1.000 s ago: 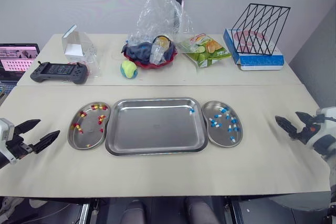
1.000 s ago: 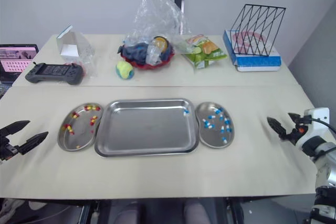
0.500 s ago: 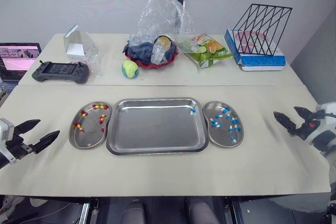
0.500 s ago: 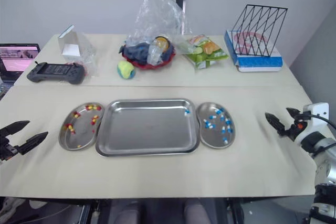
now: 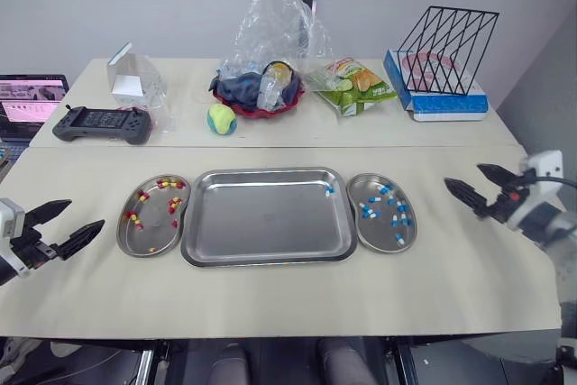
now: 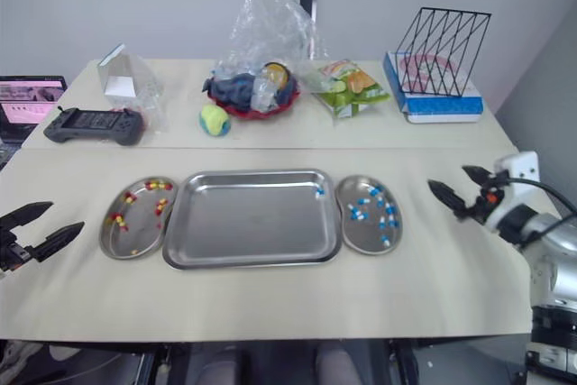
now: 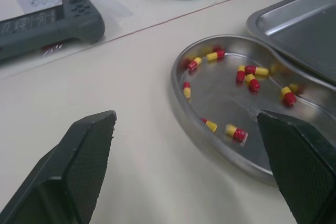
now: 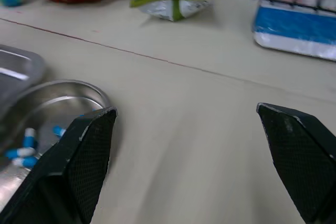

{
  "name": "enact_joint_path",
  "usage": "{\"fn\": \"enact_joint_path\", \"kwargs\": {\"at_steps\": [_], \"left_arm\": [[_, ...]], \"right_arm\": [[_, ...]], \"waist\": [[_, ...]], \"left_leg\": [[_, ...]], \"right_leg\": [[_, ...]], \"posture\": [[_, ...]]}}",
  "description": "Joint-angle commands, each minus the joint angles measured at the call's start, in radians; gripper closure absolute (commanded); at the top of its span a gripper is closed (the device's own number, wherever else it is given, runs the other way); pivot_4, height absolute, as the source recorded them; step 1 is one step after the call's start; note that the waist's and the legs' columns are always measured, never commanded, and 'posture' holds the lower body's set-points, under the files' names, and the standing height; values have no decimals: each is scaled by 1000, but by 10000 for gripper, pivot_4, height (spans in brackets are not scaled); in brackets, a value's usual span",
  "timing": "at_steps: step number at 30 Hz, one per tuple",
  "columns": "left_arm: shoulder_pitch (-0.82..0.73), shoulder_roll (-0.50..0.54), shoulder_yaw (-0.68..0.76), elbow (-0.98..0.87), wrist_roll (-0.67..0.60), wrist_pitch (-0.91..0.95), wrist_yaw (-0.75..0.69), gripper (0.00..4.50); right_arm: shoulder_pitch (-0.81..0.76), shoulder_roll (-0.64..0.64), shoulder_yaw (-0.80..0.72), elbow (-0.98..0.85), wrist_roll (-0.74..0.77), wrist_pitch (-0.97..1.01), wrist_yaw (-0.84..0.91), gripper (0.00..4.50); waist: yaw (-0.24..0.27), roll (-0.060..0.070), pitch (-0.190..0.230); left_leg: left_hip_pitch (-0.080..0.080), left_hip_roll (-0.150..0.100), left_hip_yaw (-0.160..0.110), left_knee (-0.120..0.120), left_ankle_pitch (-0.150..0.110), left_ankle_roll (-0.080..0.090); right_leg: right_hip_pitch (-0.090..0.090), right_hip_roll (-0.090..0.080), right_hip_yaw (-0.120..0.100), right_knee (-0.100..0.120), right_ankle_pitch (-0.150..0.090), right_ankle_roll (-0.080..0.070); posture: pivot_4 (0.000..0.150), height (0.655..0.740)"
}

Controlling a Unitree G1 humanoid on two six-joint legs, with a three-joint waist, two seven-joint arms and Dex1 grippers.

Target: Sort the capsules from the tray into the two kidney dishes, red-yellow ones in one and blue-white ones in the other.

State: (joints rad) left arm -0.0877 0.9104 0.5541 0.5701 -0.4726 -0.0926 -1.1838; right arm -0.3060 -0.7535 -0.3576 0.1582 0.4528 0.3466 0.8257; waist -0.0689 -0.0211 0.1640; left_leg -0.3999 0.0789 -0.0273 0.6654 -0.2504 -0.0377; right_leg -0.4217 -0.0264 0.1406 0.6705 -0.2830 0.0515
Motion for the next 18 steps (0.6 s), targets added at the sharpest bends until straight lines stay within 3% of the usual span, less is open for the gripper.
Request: {"fn": "enact_joint_path", "kwargs": {"at_steps": [1, 3, 8, 16, 18], "left_arm": [[22, -6, 14, -72, -30, 18, -14, 0], [36, -10, 12, -99, -32, 32, -20, 0], [57, -17, 26, -131, -35, 43, -18, 0], [82, -17, 32, -160, -57, 74, -21, 0], [93, -18, 37, -174, -59, 77, -21, 0]], "right_arm": [[-47, 24, 130, -197, -22, 98, -50, 104], [-84, 62, 184, -274, 9, 198, -85, 104], [-151, 80, 382, -390, -102, 269, -128, 104], [-291, 186, 573, -405, -282, 461, -318, 104], [-333, 264, 571, -401, -286, 615, -390, 104]], "waist": [[-3, 0, 0], [-3, 0, 0], [10, 0, 0], [15, 0, 0], [13, -1, 0]], "left_leg": [[0, 0, 0, 0, 0, 0], [0, 0, 0, 0, 0, 0], [-1, 0, 0, 0, 0, 0], [-1, 0, 0, 0, 0, 0], [-2, 0, 0, 0, 0, 0]], "right_leg": [[0, 0, 0, 0, 0, 0], [-1, 1, 0, 1, 0, 0], [-2, -1, 0, 1, 0, 0], [-3, 0, -1, 2, 0, 0], [-4, 0, -1, 2, 0, -1]], "posture": [[1500, 7174], [1500, 7174], [1500, 7174], [1500, 7174], [1500, 7174]]}}
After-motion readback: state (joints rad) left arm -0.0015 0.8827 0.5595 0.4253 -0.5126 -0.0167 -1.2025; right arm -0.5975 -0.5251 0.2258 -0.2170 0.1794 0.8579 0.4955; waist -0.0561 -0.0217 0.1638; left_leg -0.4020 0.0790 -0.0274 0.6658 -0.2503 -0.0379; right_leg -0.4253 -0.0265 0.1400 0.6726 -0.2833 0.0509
